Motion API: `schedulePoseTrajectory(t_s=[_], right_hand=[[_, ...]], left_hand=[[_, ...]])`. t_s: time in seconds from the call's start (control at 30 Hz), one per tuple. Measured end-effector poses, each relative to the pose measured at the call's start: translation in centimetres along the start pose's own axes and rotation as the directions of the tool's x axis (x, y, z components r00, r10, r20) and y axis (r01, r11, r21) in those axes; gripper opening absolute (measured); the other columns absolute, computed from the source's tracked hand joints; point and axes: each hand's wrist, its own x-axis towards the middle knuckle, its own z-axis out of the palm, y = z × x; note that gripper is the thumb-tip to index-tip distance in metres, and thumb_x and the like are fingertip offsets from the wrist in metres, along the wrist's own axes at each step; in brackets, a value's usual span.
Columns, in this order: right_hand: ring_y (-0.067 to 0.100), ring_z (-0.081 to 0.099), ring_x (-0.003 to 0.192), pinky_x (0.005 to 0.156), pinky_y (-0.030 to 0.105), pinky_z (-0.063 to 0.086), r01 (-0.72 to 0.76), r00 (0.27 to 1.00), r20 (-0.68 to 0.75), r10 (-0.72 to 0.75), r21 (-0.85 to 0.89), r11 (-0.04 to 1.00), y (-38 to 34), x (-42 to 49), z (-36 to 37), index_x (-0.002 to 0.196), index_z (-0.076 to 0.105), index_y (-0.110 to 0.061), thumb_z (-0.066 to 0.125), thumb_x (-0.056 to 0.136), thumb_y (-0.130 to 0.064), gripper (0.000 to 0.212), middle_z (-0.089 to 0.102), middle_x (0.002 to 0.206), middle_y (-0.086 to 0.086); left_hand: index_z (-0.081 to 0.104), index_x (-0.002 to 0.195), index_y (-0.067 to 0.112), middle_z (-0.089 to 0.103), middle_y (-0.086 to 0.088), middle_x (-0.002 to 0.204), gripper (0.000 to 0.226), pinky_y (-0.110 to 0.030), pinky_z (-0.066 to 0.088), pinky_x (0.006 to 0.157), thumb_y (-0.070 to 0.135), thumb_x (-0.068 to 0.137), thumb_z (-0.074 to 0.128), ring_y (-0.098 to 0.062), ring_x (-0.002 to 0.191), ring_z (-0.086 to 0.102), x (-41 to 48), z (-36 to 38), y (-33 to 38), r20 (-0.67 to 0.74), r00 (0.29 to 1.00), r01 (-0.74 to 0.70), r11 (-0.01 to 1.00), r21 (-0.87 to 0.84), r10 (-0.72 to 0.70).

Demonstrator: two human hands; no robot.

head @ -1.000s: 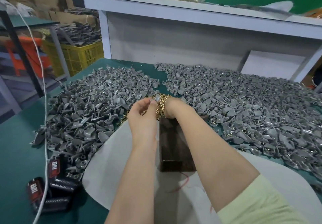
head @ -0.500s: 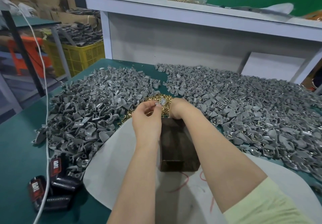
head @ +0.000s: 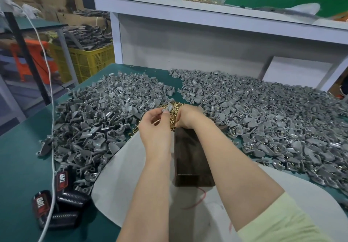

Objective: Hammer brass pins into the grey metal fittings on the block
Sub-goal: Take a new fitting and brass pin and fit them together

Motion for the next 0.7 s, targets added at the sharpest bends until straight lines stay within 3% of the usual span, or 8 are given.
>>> schedulePoseTrajectory(t_s=[0.13, 0.23, 0.33, 0.43, 0.5, 0.57, 0.7], right_hand=[[0.030, 0.059, 0.102, 0.077, 0.028, 0.043, -0.015, 1.000, -0.008, 0.015, -0.023, 1.000, -0.9, 0.8, 0.5, 0.112, 0.061, -0.002, 0.055, 0.088, -0.015, 0.027, 0.061, 0.118, 0.015], [0.029, 0.058, 0.090, 0.073, 0.028, 0.043, -0.010, 0.998, -0.059, 0.012, 0.037, 0.999, -0.5, 0.6, 0.6, 0.096, 0.062, -0.004, 0.055, 0.089, -0.016, 0.016, 0.064, 0.112, 0.015], [0.027, 0.063, 0.089, 0.080, 0.030, 0.050, -0.011, 0.991, -0.124, 0.045, 0.263, 0.965, 0.8, -0.3, -0.1, 0.091, 0.065, -0.002, 0.055, 0.093, -0.023, 0.024, 0.069, 0.100, 0.013], [0.022, 0.066, 0.079, 0.084, 0.040, 0.054, 0.032, 0.983, -0.163, 0.086, 0.610, 0.792, 2.5, -2.6, -1.8, 0.073, 0.062, -0.012, 0.057, 0.092, -0.016, 0.021, 0.068, 0.075, 0.007], [0.015, 0.064, 0.069, 0.076, 0.032, 0.057, 0.074, 0.977, -0.187, 0.102, 0.747, 0.660, 3.7, -4.7, -2.9, 0.074, 0.059, -0.015, 0.060, 0.089, -0.007, 0.017, 0.065, 0.073, 0.005], [0.009, 0.062, 0.061, 0.065, 0.021, 0.056, 0.106, 0.978, -0.190, 0.092, 0.820, 0.563, 4.8, -6.8, -3.5, 0.079, 0.060, -0.013, 0.059, 0.088, 0.000, 0.016, 0.065, 0.074, 0.004], [0.011, 0.065, 0.067, 0.069, 0.024, 0.058, 0.112, 0.980, -0.182, 0.080, 0.838, 0.535, 6.1, -10.1, -3.4, 0.086, 0.064, -0.013, 0.057, 0.087, 0.005, 0.019, 0.068, 0.080, 0.007]], left_hand=[[0.062, 0.085, 0.021, 0.064, 0.002, 0.089, 0.012, -0.020, 0.043, 0.073, 0.011, 0.090, 0.061, -0.003, 0.077, 0.057, -0.1, 0.0, 0.1, -0.002, 1.000, 0.016, 1.000, -0.005, -0.016], [0.063, 0.090, 0.017, 0.066, -0.002, 0.094, 0.007, -0.023, 0.046, 0.079, 0.011, 0.090, 0.061, -0.007, 0.083, 0.058, -0.1, -0.1, 0.0, -0.004, 1.000, 0.018, 1.000, 0.014, -0.018], [0.064, 0.090, 0.015, 0.066, -0.002, 0.093, 0.005, -0.026, 0.046, 0.085, 0.011, 0.089, 0.061, -0.013, 0.089, 0.058, -0.1, 0.0, -0.1, 0.025, 0.999, -0.022, 0.998, 0.064, 0.020], [0.063, 0.084, 0.018, 0.061, 0.008, 0.078, 0.009, -0.018, 0.044, 0.071, 0.011, 0.089, 0.063, -0.011, 0.079, 0.056, -0.3, 0.2, -0.2, 0.169, 0.982, -0.120, 0.968, 0.221, 0.083], [0.060, 0.081, 0.024, 0.061, 0.012, 0.077, 0.014, -0.024, 0.047, 0.074, 0.014, 0.088, 0.063, -0.013, 0.081, 0.059, -0.8, 0.4, -0.4, 0.296, 0.950, -0.213, 0.894, 0.393, 0.096], [0.058, 0.079, 0.030, 0.065, 0.011, 0.084, 0.017, -0.036, 0.047, 0.087, 0.016, 0.088, 0.061, -0.018, 0.091, 0.061, -1.4, 0.8, -0.5, 0.384, 0.921, -0.296, 0.764, 0.573, 0.069], [0.061, 0.084, 0.035, 0.065, 0.008, 0.107, 0.013, -0.038, 0.038, 0.092, 0.023, 0.090, 0.059, -0.022, 0.109, 0.054, -2.2, 1.4, -0.2, 0.425, 0.904, -0.388, 0.511, 0.767, 0.048]])
